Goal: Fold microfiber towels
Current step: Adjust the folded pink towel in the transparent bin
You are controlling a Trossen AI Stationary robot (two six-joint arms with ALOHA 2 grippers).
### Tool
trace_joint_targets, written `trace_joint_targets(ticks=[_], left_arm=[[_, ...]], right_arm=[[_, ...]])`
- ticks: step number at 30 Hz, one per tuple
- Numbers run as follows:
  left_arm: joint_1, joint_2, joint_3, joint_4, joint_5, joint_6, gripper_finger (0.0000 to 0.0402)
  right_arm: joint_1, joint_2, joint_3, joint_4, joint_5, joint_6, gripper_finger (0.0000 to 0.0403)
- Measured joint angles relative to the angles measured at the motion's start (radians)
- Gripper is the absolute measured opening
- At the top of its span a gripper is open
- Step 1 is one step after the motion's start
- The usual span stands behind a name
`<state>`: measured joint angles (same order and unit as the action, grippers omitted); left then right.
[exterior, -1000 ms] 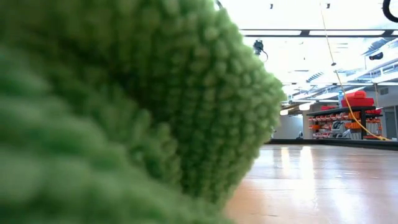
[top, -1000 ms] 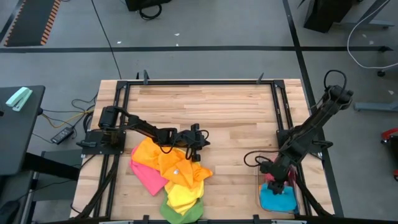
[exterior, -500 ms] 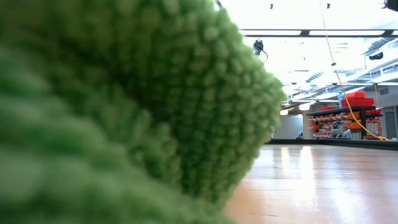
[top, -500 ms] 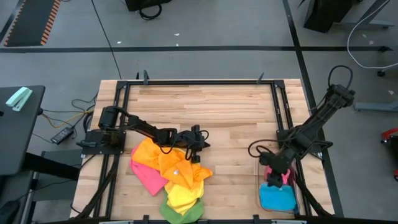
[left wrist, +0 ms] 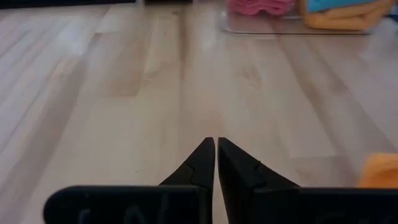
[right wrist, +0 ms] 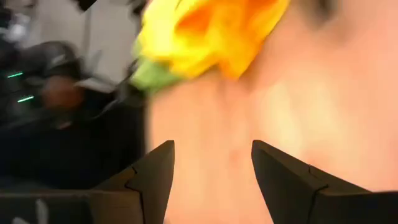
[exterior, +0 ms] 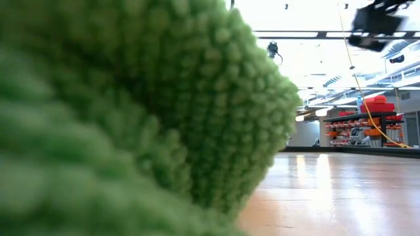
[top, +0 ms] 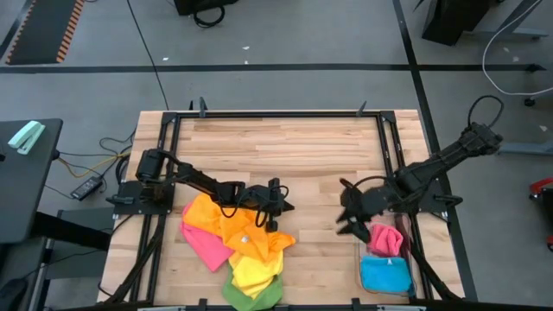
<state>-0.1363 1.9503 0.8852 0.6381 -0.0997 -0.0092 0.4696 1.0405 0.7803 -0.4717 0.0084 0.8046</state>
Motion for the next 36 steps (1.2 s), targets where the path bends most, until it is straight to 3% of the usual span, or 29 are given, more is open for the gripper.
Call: trace_joint_targets(ticks=[6, 10, 22, 27, 36], left_arm=[[-0.015, 0.000, 0.000, 0.040, 0.011, 0.021, 0.0027], [-0.015, 0.000, 0.000, 0.038, 0.011, 0.021, 0.0032], [-0.012, -0.002, 0.000, 0.038, 0.009, 0.048, 0.0016], [-0.012, -0.002, 0.000, 0.038, 0.009, 0.048, 0.0025], [-0.012, -0.002, 0.000, 0.032, 0.009, 0.047, 0.0023]], right_arm=[[-0.108, 0.012, 0.000, 0.002, 0.228, -0.239, 0.0222], [-0.163, 0.028, 0.000, 0.002, 0.287, -0.330, 0.0222], [-0.205, 0.039, 0.000, -0.008, 0.252, -0.284, 0.0222], [-0.205, 0.100, -0.006, -0.010, 0.228, -0.231, 0.0222], [-0.205, 0.142, 0.047, -0.092, 0.019, -0.058, 0.0220]])
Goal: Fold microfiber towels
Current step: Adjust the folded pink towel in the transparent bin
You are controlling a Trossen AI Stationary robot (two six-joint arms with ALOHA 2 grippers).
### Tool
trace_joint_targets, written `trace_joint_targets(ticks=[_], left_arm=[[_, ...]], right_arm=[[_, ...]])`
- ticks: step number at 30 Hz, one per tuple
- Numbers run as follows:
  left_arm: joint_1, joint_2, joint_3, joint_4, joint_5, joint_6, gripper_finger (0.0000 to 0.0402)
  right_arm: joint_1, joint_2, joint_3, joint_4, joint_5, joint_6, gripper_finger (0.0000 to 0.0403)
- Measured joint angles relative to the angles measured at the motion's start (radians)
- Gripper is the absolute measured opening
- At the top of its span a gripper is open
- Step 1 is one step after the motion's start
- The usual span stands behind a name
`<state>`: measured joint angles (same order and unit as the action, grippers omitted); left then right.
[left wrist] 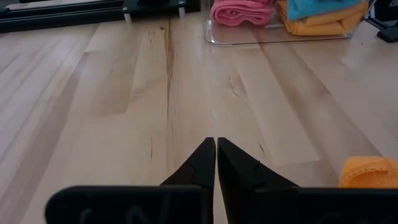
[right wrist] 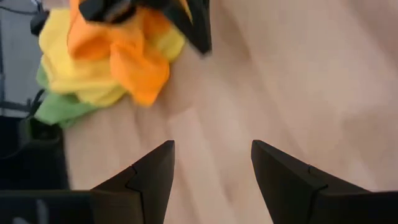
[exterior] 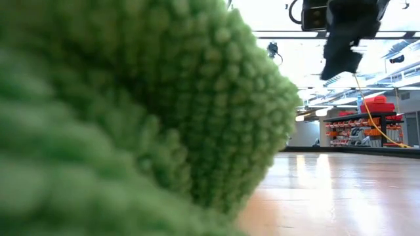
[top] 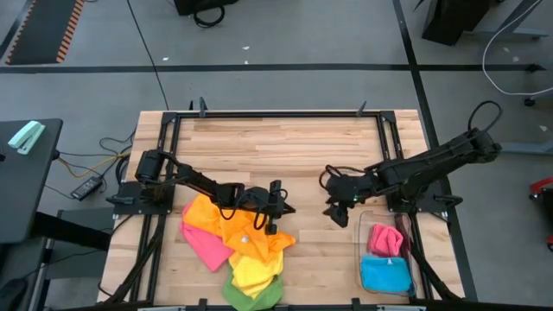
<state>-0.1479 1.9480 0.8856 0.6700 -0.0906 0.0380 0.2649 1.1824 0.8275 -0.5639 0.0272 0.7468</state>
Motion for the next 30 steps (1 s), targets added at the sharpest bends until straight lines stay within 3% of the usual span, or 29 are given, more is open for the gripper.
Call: trace_joint_targets(ticks=[8, 16, 22, 30], left_arm=[[0.000, 0.000, 0.000, -0.020, 0.000, 0.004, 0.0019], [0.000, -0.001, 0.000, -0.043, 0.000, 0.035, 0.0029], [0.001, -0.001, 0.000, -0.013, 0.000, 0.133, 0.0019], [0.001, -0.001, 0.000, 0.007, 0.000, 0.250, 0.0018]], right_arm=[[0.103, -0.001, 0.149, -0.314, -0.164, 0.295, 0.0215], [0.252, -0.001, 0.109, -0.479, -0.309, 0.707, 0.0215], [0.330, -0.001, 0.073, -0.532, -0.340, 0.967, 0.0224], [0.425, 0.005, 0.032, -0.566, -0.340, 1.188, 0.0252]])
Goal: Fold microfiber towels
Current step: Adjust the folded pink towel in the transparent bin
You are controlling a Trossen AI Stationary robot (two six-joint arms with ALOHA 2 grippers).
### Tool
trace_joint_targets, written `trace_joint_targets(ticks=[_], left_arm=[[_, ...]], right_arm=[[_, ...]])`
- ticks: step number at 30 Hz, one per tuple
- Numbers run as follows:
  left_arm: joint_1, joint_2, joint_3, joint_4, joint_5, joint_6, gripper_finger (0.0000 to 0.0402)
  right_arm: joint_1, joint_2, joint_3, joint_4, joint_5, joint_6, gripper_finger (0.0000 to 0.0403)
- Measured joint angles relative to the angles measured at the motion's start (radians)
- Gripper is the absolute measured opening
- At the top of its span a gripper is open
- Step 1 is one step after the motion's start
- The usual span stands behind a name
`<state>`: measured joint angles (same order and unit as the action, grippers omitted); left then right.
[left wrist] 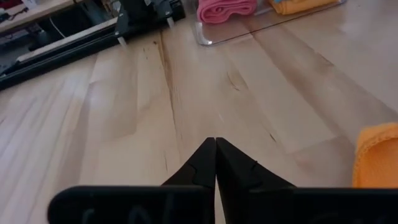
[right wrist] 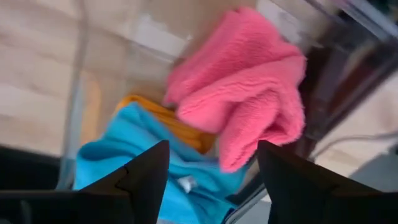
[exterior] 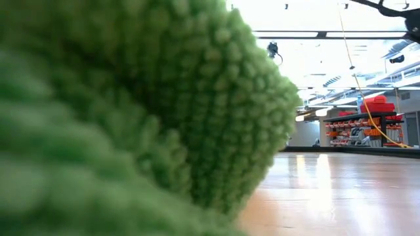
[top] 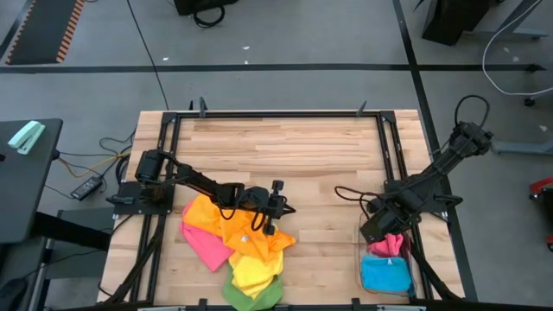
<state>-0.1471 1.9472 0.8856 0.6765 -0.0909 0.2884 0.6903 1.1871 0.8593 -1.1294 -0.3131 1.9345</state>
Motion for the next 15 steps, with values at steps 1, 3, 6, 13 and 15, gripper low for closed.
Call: trace_joint_targets(ticks=[1, 3, 6, 13, 15], left_arm=[[0.000, 0.000, 0.000, 0.000, 0.000, 0.009, 0.0020], [0.000, 0.000, 0.000, 0.001, 0.000, 0.019, 0.0023], [0.000, 0.000, 0.000, 0.007, 0.000, 0.022, 0.0023], [0.000, 0.000, 0.000, 0.034, 0.001, 0.022, 0.0013], [0.000, 0.000, 0.000, 0.035, 0.001, 0.022, 0.0014]], right_arm=[[0.010, 0.008, 0.000, -0.013, 0.000, 0.027, 0.0256], [0.032, 0.037, 0.000, -0.035, 0.001, 0.062, 0.0261], [0.057, 0.093, -0.001, -0.040, -0.002, 0.072, 0.0265], [0.058, 0.150, 0.005, -0.042, 0.046, -0.014, 0.0265], [0.055, 0.147, 0.008, -0.040, 0.065, -0.021, 0.0265]])
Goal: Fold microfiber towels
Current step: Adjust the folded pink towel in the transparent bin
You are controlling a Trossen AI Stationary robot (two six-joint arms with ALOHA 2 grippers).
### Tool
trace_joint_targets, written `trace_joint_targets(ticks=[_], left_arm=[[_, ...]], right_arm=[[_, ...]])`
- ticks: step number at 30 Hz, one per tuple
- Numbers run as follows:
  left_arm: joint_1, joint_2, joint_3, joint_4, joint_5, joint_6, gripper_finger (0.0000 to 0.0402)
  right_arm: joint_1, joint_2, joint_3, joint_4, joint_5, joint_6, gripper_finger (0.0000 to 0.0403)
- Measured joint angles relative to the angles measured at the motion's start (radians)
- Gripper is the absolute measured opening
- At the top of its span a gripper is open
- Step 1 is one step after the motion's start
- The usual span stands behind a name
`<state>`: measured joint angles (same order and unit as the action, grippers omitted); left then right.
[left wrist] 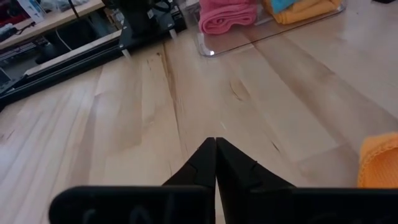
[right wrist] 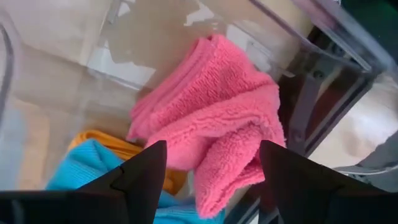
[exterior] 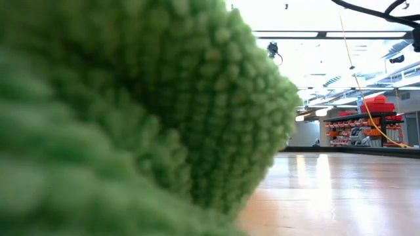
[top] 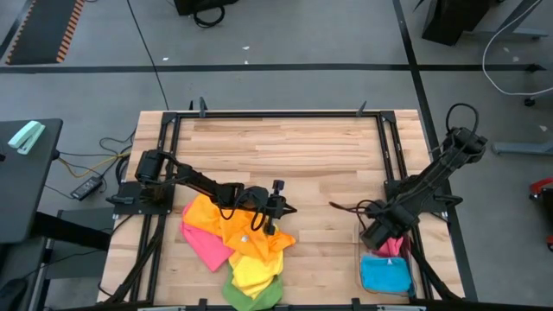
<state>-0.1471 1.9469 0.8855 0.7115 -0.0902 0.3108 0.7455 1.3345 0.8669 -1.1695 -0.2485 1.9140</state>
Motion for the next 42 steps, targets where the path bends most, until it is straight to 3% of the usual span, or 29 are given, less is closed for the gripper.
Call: trace_joint_targets(ticks=[6, 14, 25, 29, 34, 42], left_arm=[[0.000, 0.000, 0.000, -0.002, 0.000, 0.019, 0.0026], [-0.002, 0.000, 0.000, -0.020, 0.000, 0.034, 0.0018], [-0.002, 0.000, 0.000, -0.023, 0.000, 0.033, 0.0024], [-0.003, 0.000, 0.000, -0.025, 0.000, 0.019, 0.0021], [-0.003, 0.000, 0.000, -0.024, 0.000, 0.016, 0.0012], [0.000, 0.000, 0.000, -0.021, 0.000, 0.041, 0.0025]], right_arm=[[-0.001, 0.000, 0.001, -0.024, 0.000, -0.019, 0.0268], [0.009, 0.000, 0.001, -0.067, -0.051, 0.073, 0.0287], [0.060, 0.000, 0.002, 0.001, 0.110, 0.080, 0.0287], [0.061, -0.004, 0.002, -0.018, 0.083, 0.053, 0.0292], [0.060, -0.004, 0.002, -0.017, 0.011, 0.038, 0.0322], [0.060, -0.004, 0.002, -0.018, 0.023, 0.165, 0.0391]])
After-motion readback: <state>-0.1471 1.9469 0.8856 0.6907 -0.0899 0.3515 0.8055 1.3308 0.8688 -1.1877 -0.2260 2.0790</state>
